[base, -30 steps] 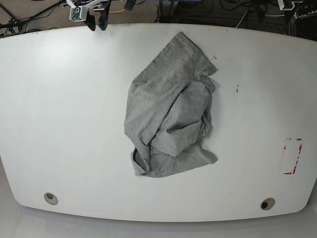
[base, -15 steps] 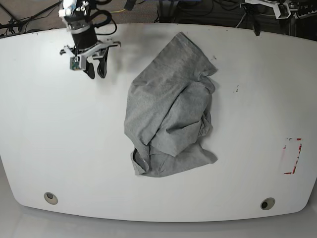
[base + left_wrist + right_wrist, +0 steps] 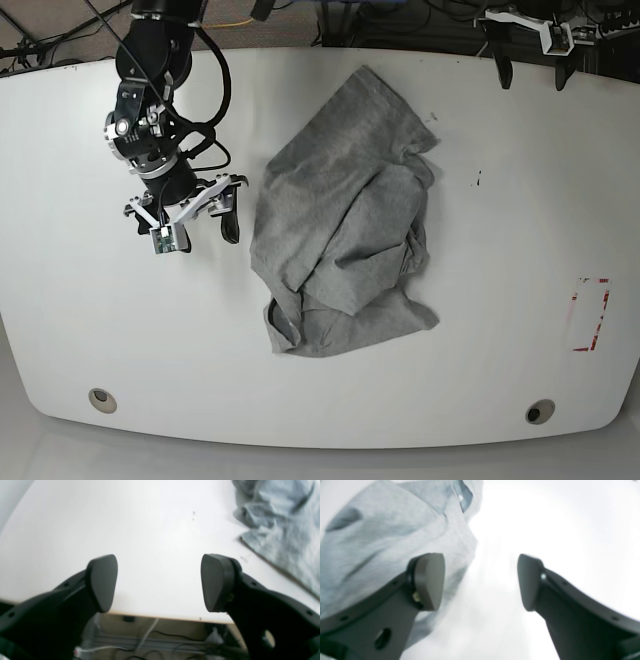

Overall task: Fold the T-shirt properly
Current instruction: 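Lower the right gripper to the grey T-shirt's edge and pinch it, then lower the left gripper onto the shirt fabric and pinch it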

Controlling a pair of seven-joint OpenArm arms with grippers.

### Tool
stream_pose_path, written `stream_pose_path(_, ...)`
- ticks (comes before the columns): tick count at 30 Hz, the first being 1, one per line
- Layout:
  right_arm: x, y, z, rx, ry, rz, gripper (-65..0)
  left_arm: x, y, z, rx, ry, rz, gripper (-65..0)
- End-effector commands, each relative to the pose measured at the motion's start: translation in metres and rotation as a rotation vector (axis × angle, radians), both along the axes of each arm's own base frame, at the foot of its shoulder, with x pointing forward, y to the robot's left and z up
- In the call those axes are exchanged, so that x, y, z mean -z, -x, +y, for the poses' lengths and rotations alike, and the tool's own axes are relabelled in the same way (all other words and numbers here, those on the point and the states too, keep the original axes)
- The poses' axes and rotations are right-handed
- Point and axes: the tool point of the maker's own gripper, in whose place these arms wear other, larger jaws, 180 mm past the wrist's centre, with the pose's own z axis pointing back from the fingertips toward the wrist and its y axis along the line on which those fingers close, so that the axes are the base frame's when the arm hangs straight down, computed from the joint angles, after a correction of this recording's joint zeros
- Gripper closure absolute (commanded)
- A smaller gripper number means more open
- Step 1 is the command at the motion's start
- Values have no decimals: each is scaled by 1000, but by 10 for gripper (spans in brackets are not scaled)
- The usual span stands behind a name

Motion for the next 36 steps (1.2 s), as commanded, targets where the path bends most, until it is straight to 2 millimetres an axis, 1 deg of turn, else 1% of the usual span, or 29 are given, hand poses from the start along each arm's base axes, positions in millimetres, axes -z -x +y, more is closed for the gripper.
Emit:
stream_pose_path(1,-7,-18,4,-37,-7,-17,-438,-10,-11,-4,34,-36,-50,-486)
stream_pose_path(3,-3,-28,8,-72,-29,9,-438,-12,-19,-6,46,-54,-72,-486)
stream_pose_path(6,13,-40,16,-124,-82,75,-438,-18,-34,-7,61,-77,-112,-486)
stream_pose_path(10,31,-44,28,-167,-178,141,-438,-17,-45,-7,74,-107,-134,-486)
stream_pose_path(13,45,-46,34,-171,-250,187,-438,-22,-57,-8,82,-127,-166,-486)
stream_pose_path(17,63,-49,39,-158,-317,239,-438,-24,-61,-9,97,-153,-174,-486)
stream_pose_path(19,66,-53,40,-143,-342,230,-438,-24,-61,-9,100,-156,-175,-486)
stream_pose_path(21,72,-54,41,-130,-364,229,-438,-24,-62,-9,102,-158,-177,-486)
stream_pose_path(24,74,-59,44,-124,-384,229,-438,-25,-64,-9,102,-158,-185,-486)
stream_pose_path(26,81,-58,46,-121,-397,252,-438,-26,-65,-9,102,-158,-188,-486)
stream_pose_path(27,88,-56,47,-118,-408,273,-438,-23,-65,-9,103,-156,-180,-486)
stream_pose_path(29,87,-61,51,-118,-426,271,-438,-19,-64,-12,109,-147,-172,-486)
stream_pose_path(30,87,-61,56,-118,-438,269,-436,-18,-64,-13,116,-147,-170,-486)
stream_pose_path(33,86,-63,64,-117,-458,256,-436,-21,-68,-12,126,-154,-179,-486)
stream_pose_path(34,86,-63,65,-117,-461,253,-431,-21,-68,-12,126,-154,-181,-486)
stream_pose_path(36,86,-63,65,-117,-461,253,-373,-21,-68,-13,125,-151,-182,-486)
